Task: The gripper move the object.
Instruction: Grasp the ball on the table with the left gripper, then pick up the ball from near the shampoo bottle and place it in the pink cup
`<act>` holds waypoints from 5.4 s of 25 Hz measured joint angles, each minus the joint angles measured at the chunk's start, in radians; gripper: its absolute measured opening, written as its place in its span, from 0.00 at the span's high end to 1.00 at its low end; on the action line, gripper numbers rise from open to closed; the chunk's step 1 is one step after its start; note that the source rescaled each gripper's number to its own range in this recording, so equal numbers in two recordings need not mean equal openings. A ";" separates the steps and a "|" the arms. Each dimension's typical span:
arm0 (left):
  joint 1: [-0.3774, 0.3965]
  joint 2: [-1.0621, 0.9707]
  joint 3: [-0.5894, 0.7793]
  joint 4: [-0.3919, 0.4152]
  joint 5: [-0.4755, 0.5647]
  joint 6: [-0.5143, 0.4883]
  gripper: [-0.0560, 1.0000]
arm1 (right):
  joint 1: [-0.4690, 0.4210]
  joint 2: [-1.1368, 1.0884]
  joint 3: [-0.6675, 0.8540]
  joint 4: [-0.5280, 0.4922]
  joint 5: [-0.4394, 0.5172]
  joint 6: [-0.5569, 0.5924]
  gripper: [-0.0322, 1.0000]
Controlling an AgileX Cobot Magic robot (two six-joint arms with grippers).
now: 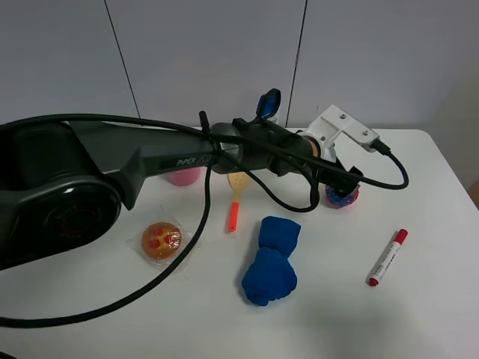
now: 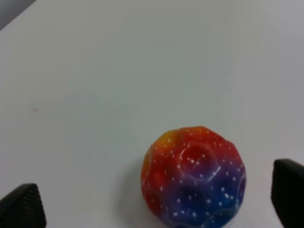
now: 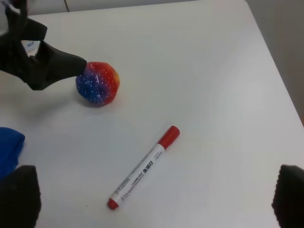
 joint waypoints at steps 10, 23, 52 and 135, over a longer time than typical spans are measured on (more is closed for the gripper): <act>-0.026 0.055 -0.112 0.000 0.017 -0.005 0.10 | 0.000 0.000 0.000 0.000 0.000 0.000 0.00; -0.051 0.121 -0.112 -0.040 0.008 -0.005 0.10 | 0.000 0.000 0.000 0.000 0.000 0.000 0.00; -0.024 0.205 -0.127 -0.051 -0.104 -0.076 0.26 | 0.000 0.000 0.000 0.000 0.000 0.000 0.00; 0.512 -0.390 0.664 0.001 -0.189 -0.042 0.08 | 0.000 0.000 0.000 0.000 0.000 0.000 0.00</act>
